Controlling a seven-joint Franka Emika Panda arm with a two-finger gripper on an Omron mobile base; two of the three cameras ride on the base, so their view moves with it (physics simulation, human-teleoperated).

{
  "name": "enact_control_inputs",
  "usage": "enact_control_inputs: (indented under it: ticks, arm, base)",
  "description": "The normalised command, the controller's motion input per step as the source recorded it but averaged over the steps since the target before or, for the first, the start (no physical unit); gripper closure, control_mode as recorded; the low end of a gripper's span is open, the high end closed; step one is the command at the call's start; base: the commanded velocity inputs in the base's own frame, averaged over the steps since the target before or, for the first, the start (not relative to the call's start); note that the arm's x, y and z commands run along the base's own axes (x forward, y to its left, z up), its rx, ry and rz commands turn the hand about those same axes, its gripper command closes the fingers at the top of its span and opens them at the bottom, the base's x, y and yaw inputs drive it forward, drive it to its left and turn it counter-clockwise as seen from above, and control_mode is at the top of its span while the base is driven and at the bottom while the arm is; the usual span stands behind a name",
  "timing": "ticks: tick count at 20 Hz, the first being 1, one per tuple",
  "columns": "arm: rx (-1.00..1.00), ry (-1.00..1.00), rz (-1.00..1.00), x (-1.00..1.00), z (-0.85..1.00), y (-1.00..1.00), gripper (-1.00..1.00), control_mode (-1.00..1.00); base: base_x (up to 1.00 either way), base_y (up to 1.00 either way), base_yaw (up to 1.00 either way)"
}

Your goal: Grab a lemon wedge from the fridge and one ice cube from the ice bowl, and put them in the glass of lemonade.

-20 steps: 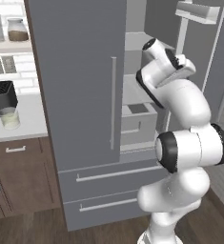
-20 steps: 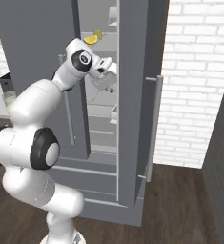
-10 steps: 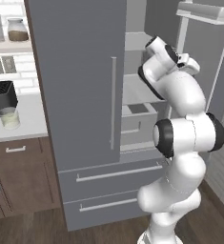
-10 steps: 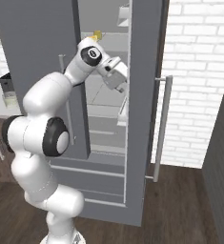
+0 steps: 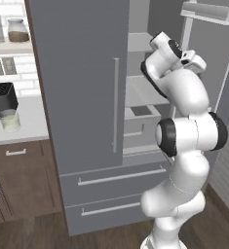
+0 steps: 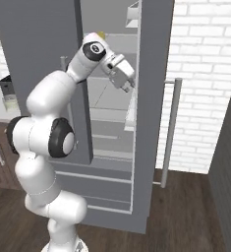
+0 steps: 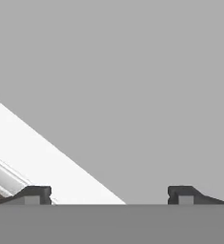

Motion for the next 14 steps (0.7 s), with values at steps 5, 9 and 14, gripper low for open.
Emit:
enact_control_inputs:
  ticks: [5,9,14]
  arm:
    - [0.0,-0.08,0.0,-0.28,0.27,0.78,-1.0,-1.0]
    - [0.22,-0.18,0.14,-0.67,-0.16,0.48,-1.0,-1.0]
    - [0.36,-0.08,0.43,-0.39,-0.28,0.47,-1.0,-1.0]
  base:
    - [0.0,0.0,0.0]
    - [0.0,0.0,0.0]
    - [0.0,0.0,0.0]
